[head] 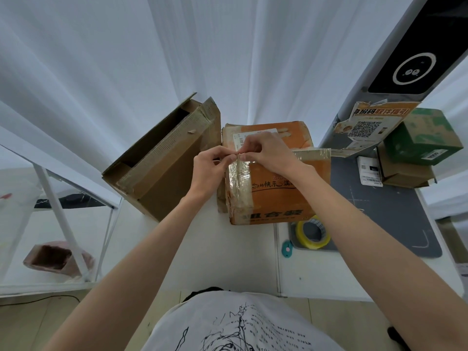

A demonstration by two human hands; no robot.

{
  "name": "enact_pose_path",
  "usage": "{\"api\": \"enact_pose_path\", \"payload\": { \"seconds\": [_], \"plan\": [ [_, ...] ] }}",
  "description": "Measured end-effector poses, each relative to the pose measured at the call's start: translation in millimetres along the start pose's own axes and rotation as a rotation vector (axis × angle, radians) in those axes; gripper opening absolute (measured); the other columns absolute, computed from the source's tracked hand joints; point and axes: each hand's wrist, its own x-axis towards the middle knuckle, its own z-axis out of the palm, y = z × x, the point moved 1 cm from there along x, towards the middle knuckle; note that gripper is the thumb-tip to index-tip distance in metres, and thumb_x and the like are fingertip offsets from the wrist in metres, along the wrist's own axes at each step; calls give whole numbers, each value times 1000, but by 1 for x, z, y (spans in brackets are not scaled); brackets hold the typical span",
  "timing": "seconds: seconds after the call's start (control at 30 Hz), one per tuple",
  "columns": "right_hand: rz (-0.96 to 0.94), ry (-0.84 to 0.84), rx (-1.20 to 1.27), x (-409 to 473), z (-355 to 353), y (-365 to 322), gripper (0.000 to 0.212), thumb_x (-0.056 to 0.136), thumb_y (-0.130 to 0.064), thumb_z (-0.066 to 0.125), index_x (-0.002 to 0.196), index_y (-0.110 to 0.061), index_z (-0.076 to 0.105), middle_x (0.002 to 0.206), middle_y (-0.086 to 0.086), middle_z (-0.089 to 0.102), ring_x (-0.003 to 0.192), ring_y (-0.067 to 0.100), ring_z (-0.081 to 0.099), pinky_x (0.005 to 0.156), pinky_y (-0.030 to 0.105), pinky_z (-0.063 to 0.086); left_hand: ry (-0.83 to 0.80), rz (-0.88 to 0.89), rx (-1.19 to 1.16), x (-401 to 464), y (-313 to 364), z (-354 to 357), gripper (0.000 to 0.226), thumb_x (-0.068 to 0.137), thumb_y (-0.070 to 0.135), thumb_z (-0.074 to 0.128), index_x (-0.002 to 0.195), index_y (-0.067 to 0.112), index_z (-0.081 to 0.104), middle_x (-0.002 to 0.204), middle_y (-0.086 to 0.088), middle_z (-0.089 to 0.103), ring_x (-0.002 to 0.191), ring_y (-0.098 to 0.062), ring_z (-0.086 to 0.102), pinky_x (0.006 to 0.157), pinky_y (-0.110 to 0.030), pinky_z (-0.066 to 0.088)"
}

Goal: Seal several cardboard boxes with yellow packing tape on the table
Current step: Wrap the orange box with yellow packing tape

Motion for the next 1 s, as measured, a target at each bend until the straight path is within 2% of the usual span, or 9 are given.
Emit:
{"api": "enact_pose_path", "payload": {
  "seconds": [0.1,0.2,0.4,0.53,0.63,0.73,0.8,0.9,1.0],
  "plan": [
    [17,34,-44,-1,7,1,8,87,-18,78,95,-18,79,84,-6,72,76,-1,61,73,16,45,11,-64,11,-2,-1,4,16,96,23,69,111,18,73,93,5,74,87,-8,71,79,-35,61],
    [18,80,-32,-5,11,2,12,91,-18,74,103,-19,77,90,-3,73,85,4,66,80,13,47,-88,-237,-34,-10,-3,4,45,89,32,77,126,16,58,99,0,74,88,-10,74,74,-30,62],
    [-38,184,3,-10,12,-1,13,91,-12,72,101,-21,71,82,-6,68,79,-1,61,78,11,42,-280,-234,63,-29,-6,8,42,77,9,86,116,13,70,100,7,75,87,2,71,71,-15,56],
    [-108,214,-23,-12,14,-4,19,90,-8,72,104,-18,63,77,-4,67,74,8,64,83,25,51,-256,-282,66,-26,-8,8,37,75,11,87,110,11,73,100,4,77,90,-6,74,81,-27,61],
    [-132,198,-76,-13,19,-2,19,92,-7,66,104,-20,63,75,-9,62,72,2,58,86,40,54,-259,-309,85,-26,-12,7,40,74,14,88,111,12,74,99,3,78,90,-8,74,85,-31,61],
    [-114,220,-69,-11,21,0,19,94,-8,62,103,-24,63,75,-16,59,74,-4,55,91,51,50,-250,-251,61,-34,-12,7,58,74,13,89,126,14,63,105,4,75,92,-4,72,80,-22,60],
    [-103,230,-56,-11,23,1,17,94,-10,63,102,-25,65,75,-18,59,76,-5,54,93,53,49,-256,-197,87,-40,-13,10,75,71,13,91,134,16,51,115,7,67,103,-3,65,83,-16,55],
    [-94,225,-38,-11,26,3,15,94,-13,64,101,-26,67,77,-20,60,80,1,59,95,54,49,-274,-109,168,-41,-21,13,94,65,13,94,142,18,40,129,4,57,124,-10,54,103,-32,50],
    [-83,217,1,-11,27,5,16,94,-12,65,104,-23,68,85,-12,67,86,7,65,97,48,51,-298,-76,223,-39,-23,11,102,65,16,95,147,17,35,136,2,50,128,-12,49,109,-40,48]
  ]
}}
